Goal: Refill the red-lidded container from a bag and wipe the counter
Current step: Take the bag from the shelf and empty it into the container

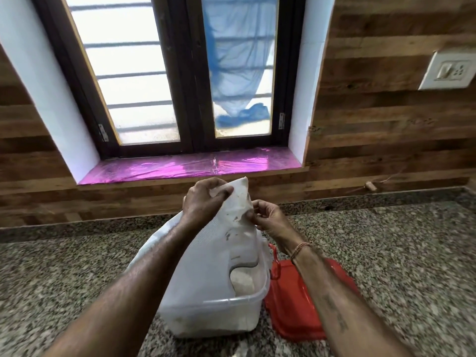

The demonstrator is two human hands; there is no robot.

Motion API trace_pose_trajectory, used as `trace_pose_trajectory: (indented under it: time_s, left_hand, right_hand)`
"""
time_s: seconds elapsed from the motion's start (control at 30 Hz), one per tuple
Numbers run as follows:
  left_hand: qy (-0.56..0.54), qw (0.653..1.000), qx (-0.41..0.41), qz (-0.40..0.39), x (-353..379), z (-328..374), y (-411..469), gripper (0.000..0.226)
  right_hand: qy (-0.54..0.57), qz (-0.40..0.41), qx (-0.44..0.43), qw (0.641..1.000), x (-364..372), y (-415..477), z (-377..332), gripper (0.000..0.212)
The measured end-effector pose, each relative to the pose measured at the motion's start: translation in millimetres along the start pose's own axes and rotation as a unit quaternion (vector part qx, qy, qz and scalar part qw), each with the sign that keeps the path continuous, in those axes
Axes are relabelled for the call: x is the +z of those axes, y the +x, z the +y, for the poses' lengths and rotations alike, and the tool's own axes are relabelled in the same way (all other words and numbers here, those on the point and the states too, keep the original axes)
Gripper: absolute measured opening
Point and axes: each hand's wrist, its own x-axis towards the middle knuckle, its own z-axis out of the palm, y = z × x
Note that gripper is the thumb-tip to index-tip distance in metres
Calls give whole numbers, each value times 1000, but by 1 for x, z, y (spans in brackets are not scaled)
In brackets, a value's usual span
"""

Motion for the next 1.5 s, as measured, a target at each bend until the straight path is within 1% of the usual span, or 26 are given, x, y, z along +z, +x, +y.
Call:
trace_pose_trajectory:
  time_s: [0.07,0.13,0.2,0.27,0.3,0.37,0.43,0.5,0.57,0.63,0.67,0.77,0.83,0.87,0.9,0.93,0.97,1.03,1.07,1.13,1.2,1.27,1.33,1.4,1.43,1.5]
  left_hand:
    - [65,997,34,-17,6,18,2,50]
    - [106,993,46,-17,13,32,5,58]
    - [99,994,52,-9,17,38,10,52]
    - [66,997,38,-9,16,36,14,45]
    - [52,998,27,-12,15,35,15,46]
    - [28,999,13,-23,14,31,16,49]
    - [-4,1000,6,-28,14,27,16,45]
    - [-27,1000,-2,-15,14,24,15,36]
    - [-43,999,-8,-3,11,24,16,27]
    - [-60,998,-17,4,8,23,15,25]
    - [-68,997,-25,11,6,22,15,25]
    - [-98,993,-51,43,-1,21,17,24]
    - [-116,989,-66,60,-5,20,17,23]
    - [-120,988,-74,65,-6,19,17,23]
    - [-121,987,-76,69,-6,17,15,22]
    - [-118,988,-75,71,-6,15,13,21]
    - [-112,989,-70,66,-6,14,12,20]
    - [-102,993,-55,33,-7,12,11,23]
    - [-105,993,-48,13,-8,12,11,27]
    - [-116,992,-42,-3,-8,15,11,29]
    - [-135,990,-42,9,-7,17,9,26]
    - [-149,987,-47,26,-6,18,7,29]
    - [-145,988,-43,38,-5,16,5,36]
    - [-128,990,-38,45,-5,16,2,32]
    - [-108,993,-34,45,-5,15,1,31]
    - [-42,998,-32,35,-10,12,0,34]
  right_hand:
    - [2,4,-17,1000,5,0,0,13]
    - [7,6,-18,1000,9,0,1,17]
    - [-3,7,0,1000,9,0,5,28]
    - [-22,8,19,1000,7,-1,10,37]
    - [-26,12,25,999,5,-2,13,36]
    - [-31,25,24,999,2,-5,18,24]
    - [-46,36,19,998,1,-8,21,18]
    - [-76,57,8,995,2,-11,23,21]
    - [-133,82,-11,988,3,-15,24,23]
    - [-214,116,-37,969,7,-18,26,23]
    - [-260,141,-56,954,10,-20,26,23]
    - [-405,220,-124,879,21,-28,30,27]
    - [-463,237,-172,836,29,-35,35,30]
    - [-480,233,-188,825,31,-37,37,31]
    - [-486,223,-198,822,30,-38,39,30]
    - [-476,205,-199,832,29,-38,41,28]
    - [-441,182,-184,859,27,-38,42,25]
    - [-317,155,-120,928,21,-38,41,18]
    - [-263,154,-90,948,18,-37,39,19]
    - [-211,126,-55,968,12,-34,36,27]
    - [-181,78,-29,980,11,-29,34,34]
    - [-145,60,-2,988,12,-27,33,39]
    - [-160,80,12,984,13,-25,33,31]
    - [-224,120,0,967,16,-24,35,21]
    - [-246,139,-10,959,19,-25,34,19]
    - [-248,152,-25,957,22,-27,35,17]
